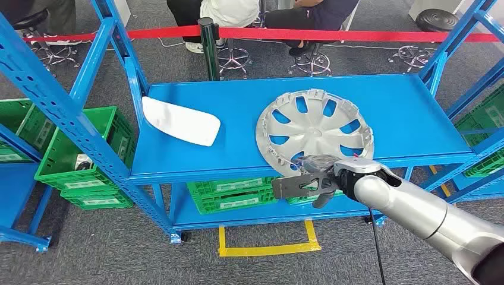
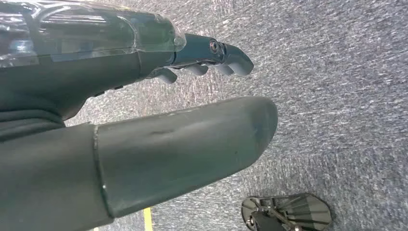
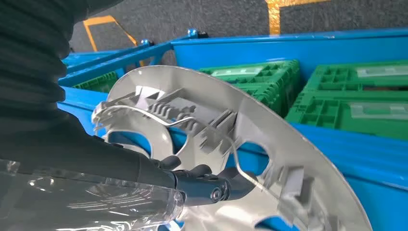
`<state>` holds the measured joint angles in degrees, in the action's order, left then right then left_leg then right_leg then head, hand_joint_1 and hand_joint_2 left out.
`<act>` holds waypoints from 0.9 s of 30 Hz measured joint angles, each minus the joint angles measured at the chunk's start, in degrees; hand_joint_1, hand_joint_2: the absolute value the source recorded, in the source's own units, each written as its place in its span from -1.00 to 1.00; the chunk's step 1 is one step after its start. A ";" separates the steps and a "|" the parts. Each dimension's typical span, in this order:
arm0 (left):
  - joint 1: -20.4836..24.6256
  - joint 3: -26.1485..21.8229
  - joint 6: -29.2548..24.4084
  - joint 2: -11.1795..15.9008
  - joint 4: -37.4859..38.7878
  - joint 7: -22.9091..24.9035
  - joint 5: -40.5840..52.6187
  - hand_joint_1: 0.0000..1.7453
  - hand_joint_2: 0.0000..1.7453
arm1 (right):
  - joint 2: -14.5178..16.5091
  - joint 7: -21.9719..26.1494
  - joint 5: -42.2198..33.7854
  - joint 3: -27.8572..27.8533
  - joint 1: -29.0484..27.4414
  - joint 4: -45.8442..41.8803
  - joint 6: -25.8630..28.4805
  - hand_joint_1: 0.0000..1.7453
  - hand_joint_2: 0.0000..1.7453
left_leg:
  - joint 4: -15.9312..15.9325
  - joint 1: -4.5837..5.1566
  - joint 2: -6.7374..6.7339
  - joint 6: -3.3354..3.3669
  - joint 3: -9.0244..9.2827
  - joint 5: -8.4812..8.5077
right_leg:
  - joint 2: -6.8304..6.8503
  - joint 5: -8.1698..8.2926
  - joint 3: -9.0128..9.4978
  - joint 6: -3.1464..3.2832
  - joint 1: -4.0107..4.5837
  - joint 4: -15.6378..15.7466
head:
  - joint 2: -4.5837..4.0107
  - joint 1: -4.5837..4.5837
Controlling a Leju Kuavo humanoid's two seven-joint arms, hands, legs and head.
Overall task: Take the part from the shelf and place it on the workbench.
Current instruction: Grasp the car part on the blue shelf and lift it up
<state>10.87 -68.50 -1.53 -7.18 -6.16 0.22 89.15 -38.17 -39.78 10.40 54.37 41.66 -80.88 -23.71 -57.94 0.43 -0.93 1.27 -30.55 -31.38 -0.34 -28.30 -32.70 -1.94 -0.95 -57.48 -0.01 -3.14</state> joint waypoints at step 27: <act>-1.81 -0.02 -0.72 0.12 0.00 -0.13 0.68 -1.00 -1.00 | 0.89 0.00 15.55 -1.29 0.69 5.94 6.61 -0.50 1.00 | -0.02 0.01 0.79 -0.01 0.04 0.01 | 0.12 0.00 0.03 0.00 0.00 0.02 | 0.01 0.00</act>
<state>9.07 -68.52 -2.25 -7.06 -6.16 0.09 89.83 -37.28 -39.78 25.96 53.08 42.35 -74.94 -17.10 -57.96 0.44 -0.14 1.27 -30.51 -31.38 -0.21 -28.30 -32.66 -1.94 -0.95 -57.46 0.00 -3.14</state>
